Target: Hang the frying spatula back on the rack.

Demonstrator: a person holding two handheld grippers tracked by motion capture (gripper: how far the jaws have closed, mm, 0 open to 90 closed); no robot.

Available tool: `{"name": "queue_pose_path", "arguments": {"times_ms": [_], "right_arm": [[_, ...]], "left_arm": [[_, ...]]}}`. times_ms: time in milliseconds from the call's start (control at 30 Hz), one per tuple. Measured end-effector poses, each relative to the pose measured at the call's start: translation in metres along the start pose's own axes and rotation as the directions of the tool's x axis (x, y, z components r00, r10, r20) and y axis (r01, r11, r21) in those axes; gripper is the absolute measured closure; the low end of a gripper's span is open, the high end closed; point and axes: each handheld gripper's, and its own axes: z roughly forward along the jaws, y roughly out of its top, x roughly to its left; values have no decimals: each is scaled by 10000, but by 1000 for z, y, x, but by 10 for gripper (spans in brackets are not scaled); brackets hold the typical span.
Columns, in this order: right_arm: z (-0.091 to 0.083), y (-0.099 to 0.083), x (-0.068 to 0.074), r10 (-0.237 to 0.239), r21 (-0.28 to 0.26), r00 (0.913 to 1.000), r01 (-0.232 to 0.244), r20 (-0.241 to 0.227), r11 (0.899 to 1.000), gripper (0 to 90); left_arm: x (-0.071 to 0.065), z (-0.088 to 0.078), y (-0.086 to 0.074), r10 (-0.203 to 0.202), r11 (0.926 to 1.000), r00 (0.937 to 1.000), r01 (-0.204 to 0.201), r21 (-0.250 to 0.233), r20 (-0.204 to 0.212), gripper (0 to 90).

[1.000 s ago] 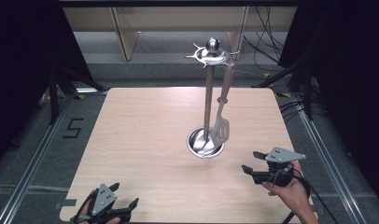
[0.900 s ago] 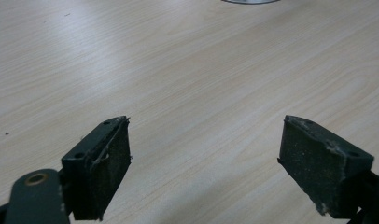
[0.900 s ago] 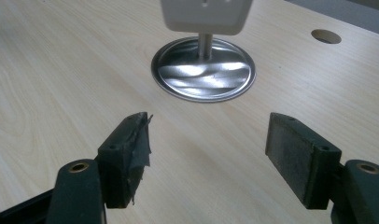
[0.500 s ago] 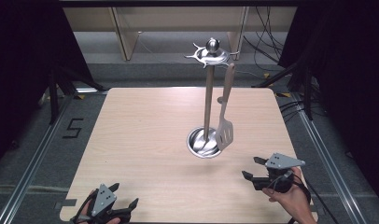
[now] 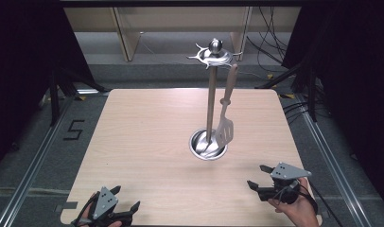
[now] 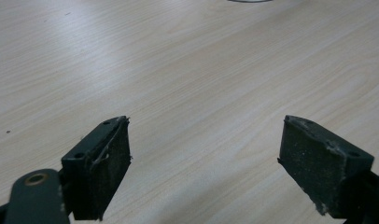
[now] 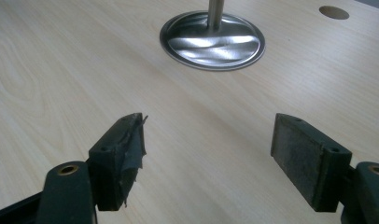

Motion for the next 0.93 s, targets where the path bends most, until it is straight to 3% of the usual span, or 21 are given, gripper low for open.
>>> {"name": "queue_pose_path", "arguments": {"times_ms": [333,367,533,767,800,933], "right_arm": [[-2,-13,11,-501,409,9987,502,-30,9979,247],[-2,-15,12,-621,481,9981,619,17,9969,247],[-4,-21,13,-416,583,9991,409,108,9975,247],[-2,-26,13,-475,745,9988,466,108,9961,244],[-2,-26,13,-475,745,9988,466,108,9961,244],[0,-27,13,-529,826,9985,519,106,9952,243]], "left_arm": [[0,0,0,114,9999,9999,-114,74,-37,153],[-2,2,-1,-40,9999,10000,40,-117,9,152],[-2,3,-1,-75,9999,10000,75,-98,18,151],[-1,2,0,83,10000,10000,-83,-50,15,150],[-2,3,-1,-85,9999,10000,85,-54,28,150],[-2,3,-1,-73,9999,10000,73,-94,22,150]]}}
